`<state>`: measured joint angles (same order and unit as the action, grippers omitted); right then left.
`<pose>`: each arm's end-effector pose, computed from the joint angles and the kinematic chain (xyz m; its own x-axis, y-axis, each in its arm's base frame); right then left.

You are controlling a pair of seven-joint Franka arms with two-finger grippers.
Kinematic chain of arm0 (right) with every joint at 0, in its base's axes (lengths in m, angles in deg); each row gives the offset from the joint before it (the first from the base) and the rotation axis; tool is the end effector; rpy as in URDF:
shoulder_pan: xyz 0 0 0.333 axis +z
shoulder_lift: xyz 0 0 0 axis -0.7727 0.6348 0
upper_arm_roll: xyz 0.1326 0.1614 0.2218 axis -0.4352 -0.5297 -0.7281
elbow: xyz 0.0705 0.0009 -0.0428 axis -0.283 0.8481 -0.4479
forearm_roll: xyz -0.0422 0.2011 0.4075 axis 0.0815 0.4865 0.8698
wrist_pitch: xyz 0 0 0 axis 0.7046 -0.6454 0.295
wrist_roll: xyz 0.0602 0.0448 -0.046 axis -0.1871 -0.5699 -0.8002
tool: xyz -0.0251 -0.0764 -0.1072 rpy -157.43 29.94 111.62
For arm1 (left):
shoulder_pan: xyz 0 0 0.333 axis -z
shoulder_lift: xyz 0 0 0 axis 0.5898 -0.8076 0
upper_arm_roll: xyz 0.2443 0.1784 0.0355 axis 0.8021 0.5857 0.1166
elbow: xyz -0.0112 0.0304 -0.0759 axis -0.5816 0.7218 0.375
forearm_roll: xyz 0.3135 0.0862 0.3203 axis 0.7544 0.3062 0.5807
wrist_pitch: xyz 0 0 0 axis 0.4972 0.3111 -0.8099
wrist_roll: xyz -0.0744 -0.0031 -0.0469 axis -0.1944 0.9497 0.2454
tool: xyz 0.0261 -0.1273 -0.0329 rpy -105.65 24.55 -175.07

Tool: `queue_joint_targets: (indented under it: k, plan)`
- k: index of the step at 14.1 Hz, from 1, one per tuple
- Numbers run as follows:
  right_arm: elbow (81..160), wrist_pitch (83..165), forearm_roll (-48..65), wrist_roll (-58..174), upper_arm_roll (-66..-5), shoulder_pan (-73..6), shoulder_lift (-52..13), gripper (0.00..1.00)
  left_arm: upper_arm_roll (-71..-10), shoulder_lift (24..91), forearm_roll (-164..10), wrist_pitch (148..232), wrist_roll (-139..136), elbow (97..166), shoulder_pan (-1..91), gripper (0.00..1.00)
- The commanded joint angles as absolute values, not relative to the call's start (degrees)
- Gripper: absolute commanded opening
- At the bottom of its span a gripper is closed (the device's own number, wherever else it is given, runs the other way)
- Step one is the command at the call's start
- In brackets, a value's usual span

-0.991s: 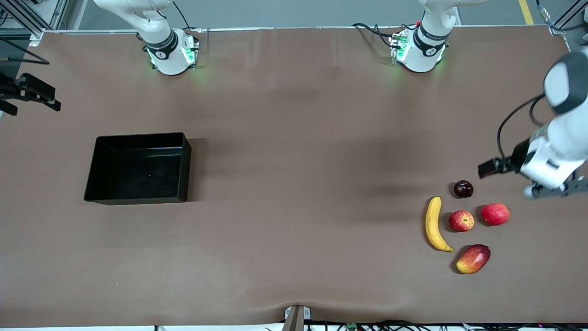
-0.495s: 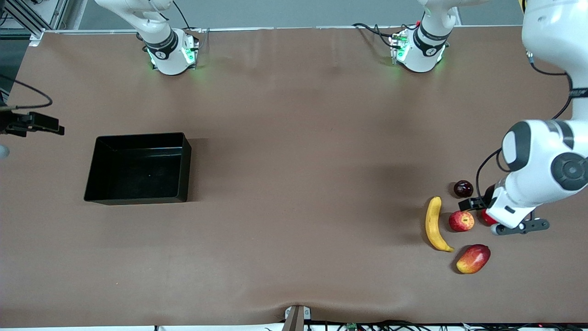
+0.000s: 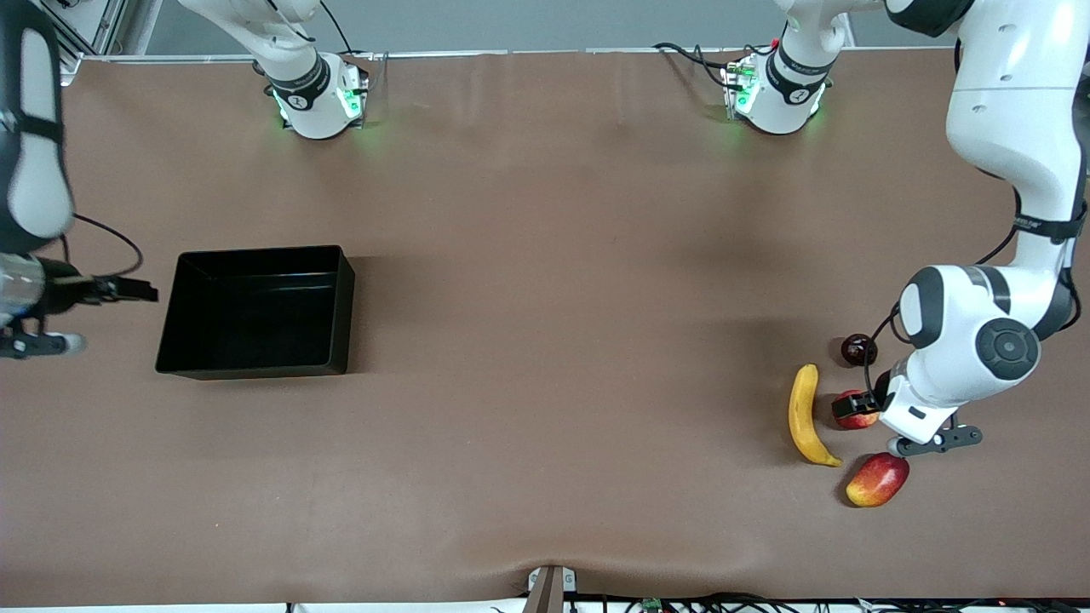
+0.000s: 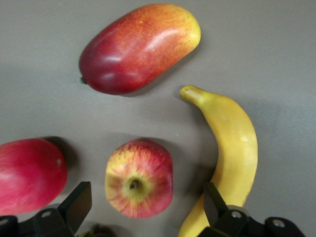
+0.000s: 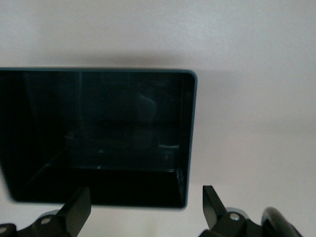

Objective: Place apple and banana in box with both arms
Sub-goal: 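Grasp the apple with the left gripper while the right gripper reaches the box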

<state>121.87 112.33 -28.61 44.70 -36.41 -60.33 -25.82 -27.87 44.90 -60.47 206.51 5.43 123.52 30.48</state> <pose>0.6415 -0.1595 0.3165 0.9699 0.0806 -0.2297 0.0709 -0.9962 -0.0504 0.7443 0.0104 0.1650 0.9849 0.1623 0.0608 0.1644 -0.9859 -0.0309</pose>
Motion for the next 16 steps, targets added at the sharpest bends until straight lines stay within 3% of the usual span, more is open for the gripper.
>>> queue_joint_targets:
  k: [1,3,5,6,7,9,10,12,15,16]
  plan:
    - [125.64,117.4,-29.02,39.06,-37.28,-64.73,-24.48,1.0,-27.98,44.02,-58.81,207.2,6.19,122.88,30.25,1.0]
    - [125.81,118.19,-28.75,38.79,-37.28,-65.18,-21.14,1.0,-27.98,43.49,-58.81,207.2,6.19,122.97,30.25,0.98]
    - [125.82,120.2,-28.67,38.62,-37.37,-65.1,-18.15,1.0,-27.98,43.05,-58.81,207.2,6.11,122.97,30.25,0.89]
    - [125.9,121.52,-28.67,37.74,-37.37,-65.27,-16.83,0.93,-27.98,43.05,-58.81,207.2,6.1,122.97,30.25,0.86]
    - [125.9,121.54,-28.67,36.34,-37.37,-66.06,-16.21,0.78,-27.98,43.05,-58.81,207.2,6.1,122.97,30.16,0.85]
    - [127.3,122.15,-28.23,35.71,-37.45,-66.77,-15.68,0.38,-27.98,42.88,-58.81,207.2,6.1,122.88,29.46,0.81]
    - [128.09,122.94,-27.36,35.54,-37.45,-66.77,-15.68,0.25,-27.98,42.88,-58.81,207.2,6.02,122.88,29.29,0.77]
    - [128.71,123.12,-27.08,35.19,-37.45,-67.12,-15.77,0.0,-27.9,42.88,-58.81,207.2,5.93,122.88,29.28,0.57]
    - [128.72,122.68,-26.82,34.92,-37.54,-66.94,-15.77,0.0,-27.98,43.4,-58.81,207.2,5.93,122.79,29.11,0.1]
    - [128.63,122.42,-26.82,34.92,-37.54,-66.94,-15.85,0.0,-27.98,43.75,-58.81,207.11,5.93,122.79,29.2,0.0]
